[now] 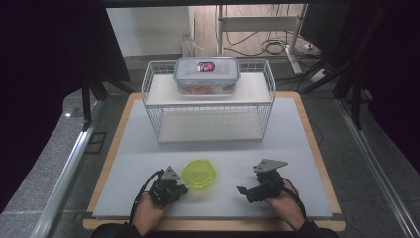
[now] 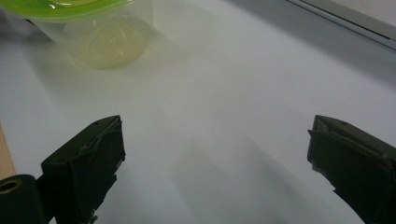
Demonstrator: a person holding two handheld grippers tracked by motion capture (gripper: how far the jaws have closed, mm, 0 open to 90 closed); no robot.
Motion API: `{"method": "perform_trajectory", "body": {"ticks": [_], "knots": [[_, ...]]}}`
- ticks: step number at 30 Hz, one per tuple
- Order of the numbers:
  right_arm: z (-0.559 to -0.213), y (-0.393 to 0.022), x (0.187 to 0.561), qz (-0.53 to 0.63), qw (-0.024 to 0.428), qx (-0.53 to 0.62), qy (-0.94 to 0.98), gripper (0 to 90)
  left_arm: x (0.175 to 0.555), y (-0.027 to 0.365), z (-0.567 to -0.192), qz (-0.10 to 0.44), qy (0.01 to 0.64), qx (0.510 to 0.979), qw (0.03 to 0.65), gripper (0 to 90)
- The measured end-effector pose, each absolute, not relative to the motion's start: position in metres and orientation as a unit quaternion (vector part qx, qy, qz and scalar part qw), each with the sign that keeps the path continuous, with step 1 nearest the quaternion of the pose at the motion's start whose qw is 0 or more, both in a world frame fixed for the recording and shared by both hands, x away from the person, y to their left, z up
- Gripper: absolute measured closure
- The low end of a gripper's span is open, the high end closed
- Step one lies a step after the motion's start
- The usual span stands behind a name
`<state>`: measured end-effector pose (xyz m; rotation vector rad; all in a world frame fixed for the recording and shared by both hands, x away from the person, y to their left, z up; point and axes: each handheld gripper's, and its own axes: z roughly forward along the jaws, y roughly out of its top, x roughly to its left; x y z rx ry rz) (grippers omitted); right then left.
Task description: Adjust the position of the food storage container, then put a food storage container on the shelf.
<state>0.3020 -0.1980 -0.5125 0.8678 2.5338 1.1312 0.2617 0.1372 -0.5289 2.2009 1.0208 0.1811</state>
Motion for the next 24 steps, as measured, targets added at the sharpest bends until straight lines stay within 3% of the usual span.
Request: {"method": "perform_trajectory", "body": {"ticks": [4, 7, 18, 22, 24], "knots": [[-0.512, -0.198, 0.302, 0.386, 0.116, 0.296, 0.866, 4.0, 0.263, 0.139, -0.528, 0.074, 0.393, 0.848, 0.347, 85.9], [-0.512, -0.199, 0.302, 0.387, 0.117, 0.296, 0.865, 4.0, 0.261, 0.143, -0.526, 0.085, 0.395, 0.846, 0.347, 80.1], [-0.509, -0.202, 0.302, 0.395, 0.115, 0.302, 0.86, 3.9, 0.243, 0.175, -0.519, 0.149, 0.402, 0.823, 0.372, 24.3], [-0.508, -0.203, 0.303, 0.397, 0.108, 0.309, 0.858, 3.2, 0.24, 0.18, -0.517, 0.143, 0.401, 0.819, 0.384, 17.6], [-0.506, -0.202, 0.303, 0.401, 0.105, 0.309, 0.856, 1.9, 0.238, 0.18, -0.518, 0.151, 0.397, 0.821, 0.38, 10.1]]}}
